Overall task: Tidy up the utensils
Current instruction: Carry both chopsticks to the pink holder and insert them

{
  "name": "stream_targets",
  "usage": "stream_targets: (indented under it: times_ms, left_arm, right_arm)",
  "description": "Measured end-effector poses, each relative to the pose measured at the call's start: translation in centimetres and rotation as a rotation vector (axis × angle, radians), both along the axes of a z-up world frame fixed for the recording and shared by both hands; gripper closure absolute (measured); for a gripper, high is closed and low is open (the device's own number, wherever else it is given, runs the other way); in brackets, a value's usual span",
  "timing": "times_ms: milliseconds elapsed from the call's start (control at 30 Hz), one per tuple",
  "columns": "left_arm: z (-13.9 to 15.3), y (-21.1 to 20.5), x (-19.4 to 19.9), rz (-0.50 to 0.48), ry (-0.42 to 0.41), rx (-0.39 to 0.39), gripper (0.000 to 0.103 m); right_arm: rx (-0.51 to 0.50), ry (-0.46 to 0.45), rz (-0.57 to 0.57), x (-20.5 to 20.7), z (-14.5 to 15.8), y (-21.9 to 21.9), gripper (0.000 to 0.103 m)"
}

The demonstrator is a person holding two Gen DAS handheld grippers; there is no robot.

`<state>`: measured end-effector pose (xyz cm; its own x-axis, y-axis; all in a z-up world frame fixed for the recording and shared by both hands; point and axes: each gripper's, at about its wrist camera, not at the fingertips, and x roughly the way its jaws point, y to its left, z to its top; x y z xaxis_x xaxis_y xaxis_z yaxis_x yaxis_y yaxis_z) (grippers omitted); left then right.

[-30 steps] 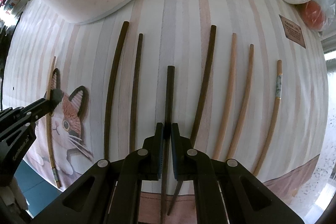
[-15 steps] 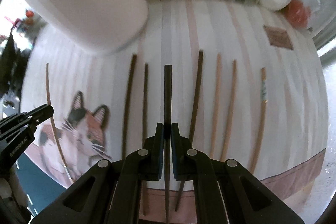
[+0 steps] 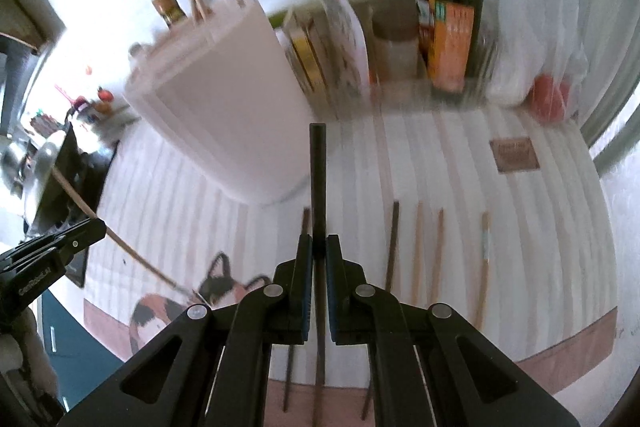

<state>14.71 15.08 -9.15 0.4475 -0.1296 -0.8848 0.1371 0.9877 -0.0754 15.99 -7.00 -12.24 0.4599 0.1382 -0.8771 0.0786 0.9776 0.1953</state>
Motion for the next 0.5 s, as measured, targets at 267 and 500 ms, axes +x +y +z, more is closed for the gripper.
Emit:
stream_targets:
  times_ms: [267,500]
  left_arm:
    - [4.6,0.5,1.1,0.012,-0.106,-0.026,0.1]
    - [9.8,1.0,1.7,0.015,-0.193,-0.05,0.1]
  right_arm:
    - [0.018,-0.125,-0.004,1.6,4.7,0.3,0.097]
    - [0.045,-0.24,0.045,3.1,11.0,1.4,0.097]
